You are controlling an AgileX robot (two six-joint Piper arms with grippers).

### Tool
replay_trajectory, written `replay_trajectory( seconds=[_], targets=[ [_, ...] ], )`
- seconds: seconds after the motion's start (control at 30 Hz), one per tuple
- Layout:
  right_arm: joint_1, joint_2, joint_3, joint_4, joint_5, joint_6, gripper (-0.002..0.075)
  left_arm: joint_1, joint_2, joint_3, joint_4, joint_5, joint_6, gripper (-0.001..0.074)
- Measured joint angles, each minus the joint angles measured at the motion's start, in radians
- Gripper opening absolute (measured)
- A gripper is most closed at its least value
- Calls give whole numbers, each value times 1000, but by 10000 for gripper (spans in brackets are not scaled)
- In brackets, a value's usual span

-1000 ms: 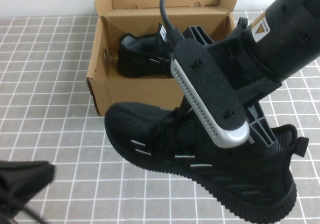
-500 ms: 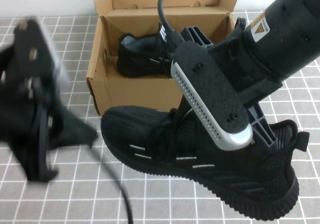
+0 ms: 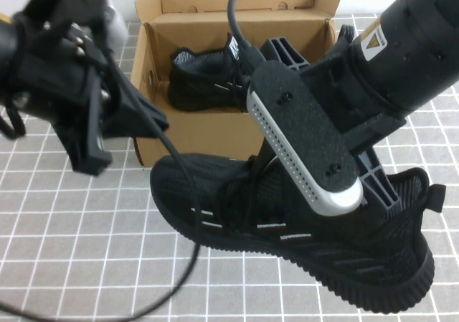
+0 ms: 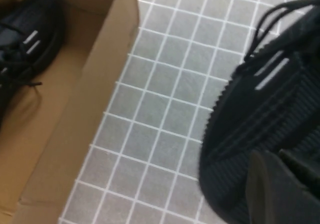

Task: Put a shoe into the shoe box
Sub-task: Hand over the shoe

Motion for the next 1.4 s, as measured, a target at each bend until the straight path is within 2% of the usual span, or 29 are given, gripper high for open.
replay_trajectory(
  seconds=[0.17, 0.4, 0.97, 1.07, 1.13, 1.2, 1.27, 1.33, 1.4],
  targets=[
    [0, 0, 0, -11, 0, 0, 4, -134, -59, 0, 112, 2, -101, -1],
    [0, -3, 0, 12, 0, -40, 4, -311, -98, -3, 161, 12, -130, -1],
    [0, -10, 0, -21, 0, -46, 4, -326, 33, 15, 296, 10, -90, 15],
    [0, -16, 0, -23, 2, -46, 4, -326, 35, 15, 313, 10, -80, 119],
    [0, -20, 0, -26, 4, -46, 4, -326, 35, 15, 324, 10, -76, 242],
    [0, -21, 0, -26, 4, -46, 4, -326, 35, 15, 326, 10, -76, 418],
    [0, -21, 0, -28, 4, -46, 4, -326, 35, 15, 326, 10, -76, 559],
    [0, -21, 0, -29, 4, -46, 4, -326, 35, 15, 324, 10, -76, 636],
    [0, -21, 0, -29, 4, -46, 4, -326, 35, 15, 318, 10, -74, 666]
  ],
)
